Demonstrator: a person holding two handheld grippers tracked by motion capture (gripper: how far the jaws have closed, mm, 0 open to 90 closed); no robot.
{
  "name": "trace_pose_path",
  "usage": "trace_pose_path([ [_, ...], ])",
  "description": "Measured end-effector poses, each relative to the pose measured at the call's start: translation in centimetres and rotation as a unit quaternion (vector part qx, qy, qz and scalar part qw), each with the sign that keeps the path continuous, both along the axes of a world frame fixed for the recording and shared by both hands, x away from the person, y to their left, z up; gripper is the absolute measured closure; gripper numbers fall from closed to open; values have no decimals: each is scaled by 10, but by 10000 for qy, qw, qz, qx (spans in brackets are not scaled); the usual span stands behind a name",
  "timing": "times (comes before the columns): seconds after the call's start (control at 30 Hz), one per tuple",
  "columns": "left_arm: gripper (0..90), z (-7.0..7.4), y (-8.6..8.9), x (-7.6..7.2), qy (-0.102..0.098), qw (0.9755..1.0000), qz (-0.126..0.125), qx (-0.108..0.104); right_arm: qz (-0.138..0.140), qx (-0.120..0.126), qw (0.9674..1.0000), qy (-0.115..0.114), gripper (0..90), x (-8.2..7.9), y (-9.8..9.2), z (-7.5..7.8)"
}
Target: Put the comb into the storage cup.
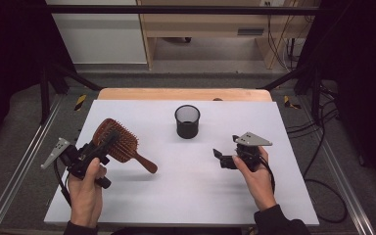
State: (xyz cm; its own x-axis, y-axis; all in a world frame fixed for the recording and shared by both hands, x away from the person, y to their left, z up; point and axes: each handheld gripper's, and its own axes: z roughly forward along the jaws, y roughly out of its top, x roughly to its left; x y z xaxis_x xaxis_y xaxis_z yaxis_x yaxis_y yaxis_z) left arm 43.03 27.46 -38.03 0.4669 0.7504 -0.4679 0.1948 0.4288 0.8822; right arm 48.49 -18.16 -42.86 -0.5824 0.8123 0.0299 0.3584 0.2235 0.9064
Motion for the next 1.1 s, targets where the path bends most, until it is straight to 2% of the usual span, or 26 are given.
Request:
trace_pose_path([
  [0.2, 514, 2, 6, 0, -18, 10000, 58, -47, -191, 122, 9997, 20, 95, -5, -19, 0],
  [0.3, 514, 4, 9, -1, -59, 9999, 89, -67, -167, 157, 9997, 66, 87, -10, -28, -4],
  [0.43, 514, 4, 9, -1, -53, 9999, 92, -95, -95, -69, 9999, 99, 77, -19, -35, -10],
  [0.7, 514, 4, 7, 1, -41, 10000, 42, 13, -11, -118, 9999, 81, 79, -31, -48, -14],
  [0.87, 514, 7, 4, 3, -31, 10000, -28, 51, -10, -11, 10000, 67, 78, -28, -49, -15],
  [1.0, 514, 10, -4, 7, -42, 9997, -165, 192, -92, -90, 9999, 111, 80, -27, -50, -19],
  [1.1, 514, 13, -10, 15, -38, 9994, -224, 261, -130, -124, 9998, 12, 77, -27, -50, -19],
])
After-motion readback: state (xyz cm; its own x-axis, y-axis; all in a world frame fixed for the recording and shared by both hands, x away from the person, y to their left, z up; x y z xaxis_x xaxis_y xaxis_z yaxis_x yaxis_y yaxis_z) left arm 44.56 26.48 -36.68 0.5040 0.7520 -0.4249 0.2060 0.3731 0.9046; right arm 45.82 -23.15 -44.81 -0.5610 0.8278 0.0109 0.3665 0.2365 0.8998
